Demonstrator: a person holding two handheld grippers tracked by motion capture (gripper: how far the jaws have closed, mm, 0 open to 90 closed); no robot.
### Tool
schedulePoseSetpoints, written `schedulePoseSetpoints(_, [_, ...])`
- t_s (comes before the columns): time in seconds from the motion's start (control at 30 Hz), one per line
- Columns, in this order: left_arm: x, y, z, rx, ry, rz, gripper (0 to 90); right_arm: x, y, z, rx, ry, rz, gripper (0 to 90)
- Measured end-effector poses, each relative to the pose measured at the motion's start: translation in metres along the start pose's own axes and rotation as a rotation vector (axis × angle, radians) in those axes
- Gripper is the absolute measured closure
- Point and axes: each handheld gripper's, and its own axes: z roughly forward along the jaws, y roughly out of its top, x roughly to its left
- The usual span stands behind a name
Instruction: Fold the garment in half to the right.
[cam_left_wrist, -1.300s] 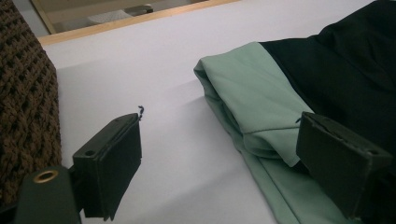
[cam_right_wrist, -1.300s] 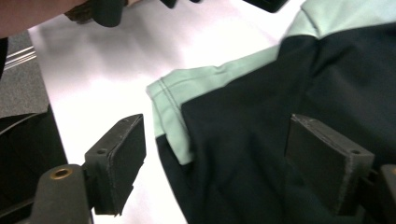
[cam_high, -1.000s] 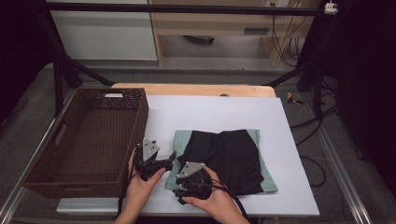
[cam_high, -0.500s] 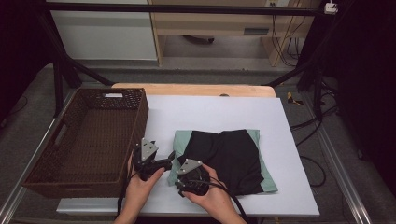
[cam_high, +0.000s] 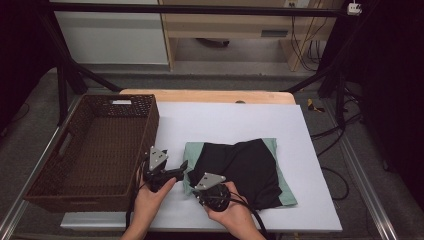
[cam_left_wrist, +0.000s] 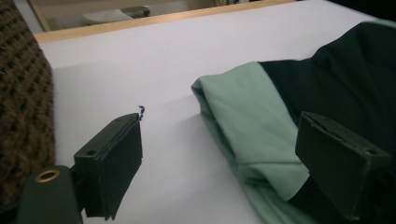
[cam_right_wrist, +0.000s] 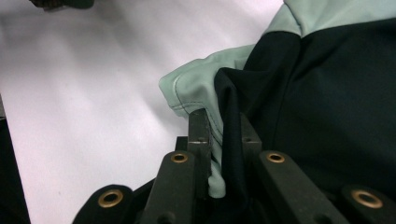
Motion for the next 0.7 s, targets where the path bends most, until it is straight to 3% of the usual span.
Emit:
schedulePoseSetpoints(0.1, [0.001,0.007,0.005,0.003,-0.004,-0.017,16.9,-0.001,-0.004,0.002,0.005,-0.002,0.002,81.4])
schedulePoseSetpoints(0.27, [-0.002,0.012,0.028,0.072,-0.036,0.032,18.8,-0.003,-0.004,0.003,0.001,0.005,0.006,80.4])
schedulePoseSetpoints(0.37, [-0.002,0.012,0.041,0.095,-0.019,0.032,21.2,-0.003,-0.004,0.003,0.002,0.003,0.000,80.3])
schedulePoseSetpoints(0.43, [-0.001,0.010,0.046,0.106,-0.045,0.014,21.6,-0.003,-0.004,0.003,0.000,0.006,0.002,80.3])
schedulePoseSetpoints(0.53, [-0.002,0.009,0.054,0.147,-0.075,0.050,24.8,-0.004,-0.005,0.004,-0.001,0.010,-0.003,80.4])
schedulePoseSetpoints(0.57, [-0.002,0.009,0.055,0.154,-0.097,0.041,25.8,-0.004,-0.004,0.004,0.000,0.008,-0.004,80.3])
schedulePoseSetpoints(0.6, [-0.002,0.009,0.056,0.152,-0.123,0.032,37.6,-0.003,-0.005,0.004,-0.001,0.005,-0.005,80.3])
schedulePoseSetpoints(0.63, [-0.002,0.010,0.057,0.149,-0.143,0.030,37.6,-0.003,-0.005,0.004,-0.001,0.005,-0.005,80.3])
schedulePoseSetpoints(0.7, [-0.007,0.012,0.059,0.157,-0.165,0.058,45.9,-0.002,-0.005,0.004,-0.001,0.005,-0.002,80.3])
